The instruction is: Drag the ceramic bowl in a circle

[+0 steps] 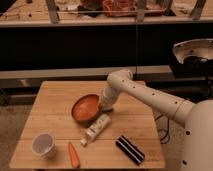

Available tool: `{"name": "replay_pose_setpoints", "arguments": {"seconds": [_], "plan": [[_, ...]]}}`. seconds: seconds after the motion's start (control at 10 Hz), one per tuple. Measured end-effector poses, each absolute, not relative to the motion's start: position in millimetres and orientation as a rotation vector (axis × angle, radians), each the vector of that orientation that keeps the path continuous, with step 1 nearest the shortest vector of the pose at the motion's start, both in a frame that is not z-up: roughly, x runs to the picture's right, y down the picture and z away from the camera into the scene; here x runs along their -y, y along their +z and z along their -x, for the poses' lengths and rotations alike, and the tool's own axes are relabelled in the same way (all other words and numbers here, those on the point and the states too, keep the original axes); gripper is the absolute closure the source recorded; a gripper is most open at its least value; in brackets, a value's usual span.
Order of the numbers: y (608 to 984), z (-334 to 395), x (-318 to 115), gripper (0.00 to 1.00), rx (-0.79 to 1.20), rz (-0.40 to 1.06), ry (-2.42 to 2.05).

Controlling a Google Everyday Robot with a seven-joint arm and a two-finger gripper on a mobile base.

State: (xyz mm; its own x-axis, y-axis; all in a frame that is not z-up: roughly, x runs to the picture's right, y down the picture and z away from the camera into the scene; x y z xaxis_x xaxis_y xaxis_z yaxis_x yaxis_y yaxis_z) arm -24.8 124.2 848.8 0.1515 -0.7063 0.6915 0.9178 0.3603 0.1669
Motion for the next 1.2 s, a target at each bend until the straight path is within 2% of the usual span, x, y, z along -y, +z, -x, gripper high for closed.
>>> {"name": "replay_pose_setpoints", "arguments": {"seconds": [0.4,1.0,1.2], "plan": [[849.5,91.0,-153.5,1.00,0.830,0.370,-1.275],[833.5,245.2,-203.1,1.00,0.942,0.416,-1.468],[830.1,271.6,-204.2,1.00,0.932,0.423,-1.488]]}}
